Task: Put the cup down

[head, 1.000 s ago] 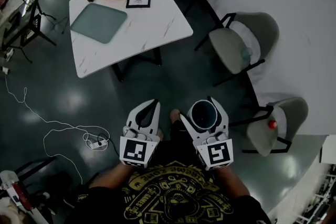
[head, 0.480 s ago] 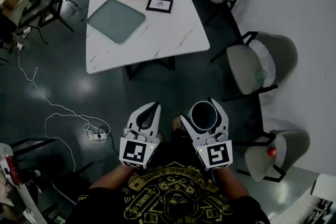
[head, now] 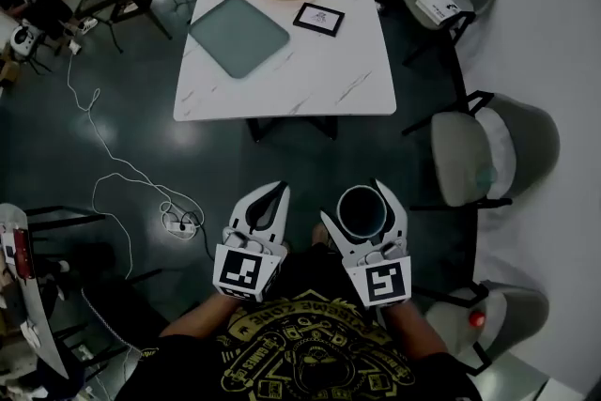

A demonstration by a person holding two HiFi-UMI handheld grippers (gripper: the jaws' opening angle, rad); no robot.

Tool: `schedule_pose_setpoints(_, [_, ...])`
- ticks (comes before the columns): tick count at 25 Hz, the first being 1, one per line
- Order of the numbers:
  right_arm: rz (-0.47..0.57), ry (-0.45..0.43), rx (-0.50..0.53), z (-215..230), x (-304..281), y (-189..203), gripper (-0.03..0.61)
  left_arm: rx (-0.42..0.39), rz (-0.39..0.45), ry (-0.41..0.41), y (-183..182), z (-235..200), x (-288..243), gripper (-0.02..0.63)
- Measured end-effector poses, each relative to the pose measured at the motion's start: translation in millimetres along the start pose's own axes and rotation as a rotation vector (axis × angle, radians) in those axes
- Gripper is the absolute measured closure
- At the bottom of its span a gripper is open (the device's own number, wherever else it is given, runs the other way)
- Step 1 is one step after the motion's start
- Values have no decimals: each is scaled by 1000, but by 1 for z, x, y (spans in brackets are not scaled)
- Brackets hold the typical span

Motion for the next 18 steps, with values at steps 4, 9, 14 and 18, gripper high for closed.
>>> schedule_pose_setpoints(4, [13,-71,17,12,-6,4,186,4,-10,-66,4,5,-2,603])
schedule_pose_setpoints(9, [26,-134,25,19,-12,4,186,23,3,-128,3,6,0,603])
schedule_pose_setpoints(14, [23,-181,21,23,-19,6,186,38,6,-175,4,5,3,603])
schedule_pose_setpoints(18, [13,-208,22,22,-27,6,186,50,-2,-216,6,-2,8,603])
Point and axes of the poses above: the fingertips, and each gripper's own axes: x backward along the fingers, z to its right, y out of its underside, the point moved 8 cm from there along x, backward along the fingers, and after that the axes turned 7 degrees about -y, right-handed, at the moved point
